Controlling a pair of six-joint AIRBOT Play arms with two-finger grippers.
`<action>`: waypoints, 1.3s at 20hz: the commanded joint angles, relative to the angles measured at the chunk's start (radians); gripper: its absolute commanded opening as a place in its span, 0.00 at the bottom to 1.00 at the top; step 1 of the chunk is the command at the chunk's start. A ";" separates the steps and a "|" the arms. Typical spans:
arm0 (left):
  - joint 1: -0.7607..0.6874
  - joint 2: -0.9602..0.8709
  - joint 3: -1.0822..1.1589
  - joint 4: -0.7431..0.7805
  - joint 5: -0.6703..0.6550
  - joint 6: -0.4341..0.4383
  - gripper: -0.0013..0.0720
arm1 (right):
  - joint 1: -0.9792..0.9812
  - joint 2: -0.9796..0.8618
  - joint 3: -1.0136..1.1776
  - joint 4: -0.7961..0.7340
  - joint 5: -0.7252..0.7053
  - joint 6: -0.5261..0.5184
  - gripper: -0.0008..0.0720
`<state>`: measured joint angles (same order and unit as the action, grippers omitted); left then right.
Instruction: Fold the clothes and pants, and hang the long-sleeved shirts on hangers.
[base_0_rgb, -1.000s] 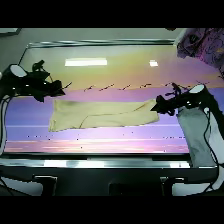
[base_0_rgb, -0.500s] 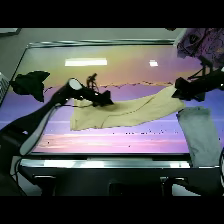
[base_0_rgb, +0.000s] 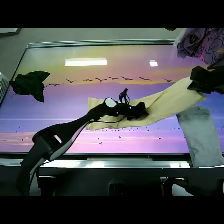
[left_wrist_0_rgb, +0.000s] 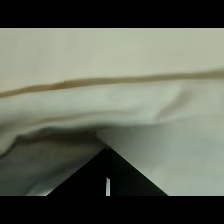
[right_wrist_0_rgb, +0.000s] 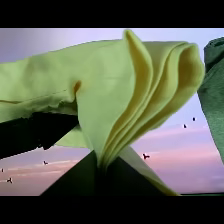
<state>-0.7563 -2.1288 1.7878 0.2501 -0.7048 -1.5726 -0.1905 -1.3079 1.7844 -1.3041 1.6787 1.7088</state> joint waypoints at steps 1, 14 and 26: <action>-0.045 -0.054 0.066 -0.093 0.034 0.001 0.04 | 0.001 0.005 0.024 -0.013 0.017 0.009 0.05; 0.452 0.359 0.066 0.761 -0.562 -0.149 0.04 | 0.219 -0.020 0.021 0.100 -0.111 0.283 0.05; 0.737 0.563 0.066 0.832 -0.677 -0.145 0.04 | 0.778 -0.360 0.021 -0.055 -0.430 0.679 0.05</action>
<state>-0.0498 -1.5845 1.8534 1.0668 -1.3628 -1.7195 0.5037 -1.5917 1.8050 -1.3586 1.3518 2.2917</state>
